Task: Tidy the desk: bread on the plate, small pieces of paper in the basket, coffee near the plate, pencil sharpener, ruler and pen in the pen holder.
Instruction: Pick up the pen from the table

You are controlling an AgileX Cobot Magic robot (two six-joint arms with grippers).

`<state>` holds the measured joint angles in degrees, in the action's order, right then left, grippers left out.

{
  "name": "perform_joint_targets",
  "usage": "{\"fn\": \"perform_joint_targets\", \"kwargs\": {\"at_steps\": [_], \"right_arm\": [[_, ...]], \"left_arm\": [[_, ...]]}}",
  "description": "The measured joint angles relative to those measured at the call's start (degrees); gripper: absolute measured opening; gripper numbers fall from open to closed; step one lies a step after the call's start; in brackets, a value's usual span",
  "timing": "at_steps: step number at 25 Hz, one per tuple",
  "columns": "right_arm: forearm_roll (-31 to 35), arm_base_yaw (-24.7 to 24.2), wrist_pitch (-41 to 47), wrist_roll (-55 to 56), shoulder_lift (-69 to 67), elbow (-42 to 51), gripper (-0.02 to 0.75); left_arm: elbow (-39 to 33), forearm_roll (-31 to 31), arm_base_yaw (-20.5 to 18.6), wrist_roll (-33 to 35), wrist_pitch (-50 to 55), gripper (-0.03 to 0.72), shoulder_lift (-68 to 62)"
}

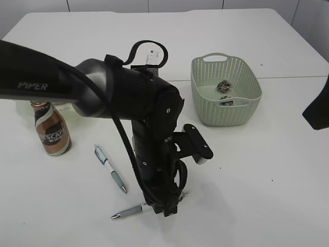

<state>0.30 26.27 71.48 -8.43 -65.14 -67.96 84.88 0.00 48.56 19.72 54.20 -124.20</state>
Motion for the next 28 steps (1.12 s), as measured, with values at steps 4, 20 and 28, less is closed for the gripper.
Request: {"fn": "perform_joint_targets", "kwargs": {"at_steps": [4,20,28], "right_arm": [[0.0,0.0,0.0,0.0,0.0,0.0,0.405],[0.0,0.0,0.0,0.0,0.0,0.0,0.405],[0.0,0.0,0.0,0.0,0.0,0.0,0.405]], "left_arm": [[0.0,0.0,-0.1,0.0,0.0,0.371,-0.6],[0.0,0.0,-0.1,0.0,0.0,0.354,-1.8],[0.0,0.0,-0.1,0.0,0.0,0.34,-2.3]]}}
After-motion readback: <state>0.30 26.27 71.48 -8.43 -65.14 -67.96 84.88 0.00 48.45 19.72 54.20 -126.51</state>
